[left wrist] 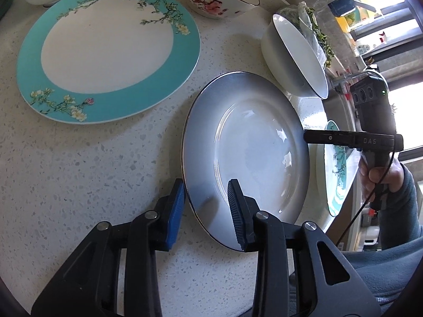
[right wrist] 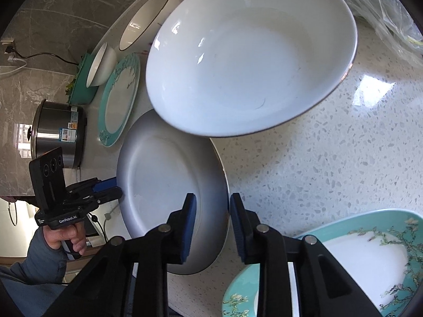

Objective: Organize plates and bowls
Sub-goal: 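Lift the grey-rimmed plate with both tools and carry it toward the teal floral plate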

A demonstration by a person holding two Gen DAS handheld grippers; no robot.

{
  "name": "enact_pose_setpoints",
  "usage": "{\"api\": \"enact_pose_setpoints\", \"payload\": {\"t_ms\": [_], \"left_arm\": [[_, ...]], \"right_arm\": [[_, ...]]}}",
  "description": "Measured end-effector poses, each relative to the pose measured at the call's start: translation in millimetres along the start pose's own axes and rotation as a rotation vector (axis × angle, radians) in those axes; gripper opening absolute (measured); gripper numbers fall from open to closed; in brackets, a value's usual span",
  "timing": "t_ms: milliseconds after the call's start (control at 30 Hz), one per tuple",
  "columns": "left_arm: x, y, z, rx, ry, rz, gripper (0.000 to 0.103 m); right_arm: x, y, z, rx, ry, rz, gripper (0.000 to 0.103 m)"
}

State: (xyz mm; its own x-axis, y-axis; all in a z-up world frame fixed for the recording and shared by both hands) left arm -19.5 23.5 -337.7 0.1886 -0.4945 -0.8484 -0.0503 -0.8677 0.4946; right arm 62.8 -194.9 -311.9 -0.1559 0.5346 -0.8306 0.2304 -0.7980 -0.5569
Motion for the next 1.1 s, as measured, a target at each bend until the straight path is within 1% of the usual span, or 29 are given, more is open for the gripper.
{"api": "enact_pose_setpoints", "payload": {"t_ms": [100, 167, 233, 267, 300, 333, 367, 433, 533, 600, 633, 700, 1100], "left_arm": [[-1, -2, 0, 0.0, -0.007, 0.008, 0.031], [-1, -1, 0, 0.016, -0.014, -0.005, 0.031], [0, 0, 0, 0.024, -0.017, -0.016, 0.03], [0, -1, 0, 0.02, -0.015, -0.013, 0.03], [0, -1, 0, 0.013, -0.012, -0.012, 0.03], [-1, -3, -1, -0.001, -0.004, -0.013, 0.03], [-2, -5, -2, -0.013, 0.001, -0.013, 0.03], [-3, -8, -3, -0.032, 0.004, -0.013, 0.03], [-5, -9, -4, 0.002, 0.001, -0.057, 0.03], [-5, -9, -5, 0.025, -0.001, -0.095, 0.023], [-4, -9, -5, 0.03, -0.001, -0.103, 0.022], [-5, -10, -6, 0.027, 0.004, -0.101, 0.02], [-4, -7, -10, 0.041, 0.011, -0.129, 0.019]], "right_arm": [[1, 0, 0, 0.005, -0.013, 0.009, 0.03], [4, -3, 0, -0.016, -0.031, 0.04, 0.03], [6, -5, 0, -0.021, -0.03, 0.065, 0.031], [6, -4, 0, -0.022, -0.029, 0.071, 0.029], [6, -3, 0, -0.016, -0.027, 0.073, 0.023], [6, -1, -1, -0.007, -0.025, 0.071, 0.02], [7, 0, 0, 0.004, -0.025, 0.066, 0.018], [8, 0, 0, 0.002, -0.026, 0.059, 0.018], [10, -2, 2, -0.005, -0.034, 0.059, 0.018], [10, -2, 1, 0.0, -0.028, 0.06, 0.018], [10, -2, 1, 0.005, -0.026, 0.059, 0.018], [9, -1, 1, 0.012, -0.022, 0.059, 0.018], [5, 1, 6, 0.029, 0.013, 0.072, 0.019]]}}
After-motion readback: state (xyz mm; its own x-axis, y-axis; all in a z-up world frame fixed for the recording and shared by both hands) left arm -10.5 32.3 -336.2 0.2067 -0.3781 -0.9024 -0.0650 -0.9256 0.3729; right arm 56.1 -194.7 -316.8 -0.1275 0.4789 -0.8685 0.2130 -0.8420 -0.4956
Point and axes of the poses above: each gripper's, at about its wrist camera, not at the fingertips, and x roughly the way its jaws point, y to its right, z to its underside, the point moved 10 cm from there along x, roughly the way its jaws point, and after that the axes turned 4 degrees about x, right-handed, at the moved point
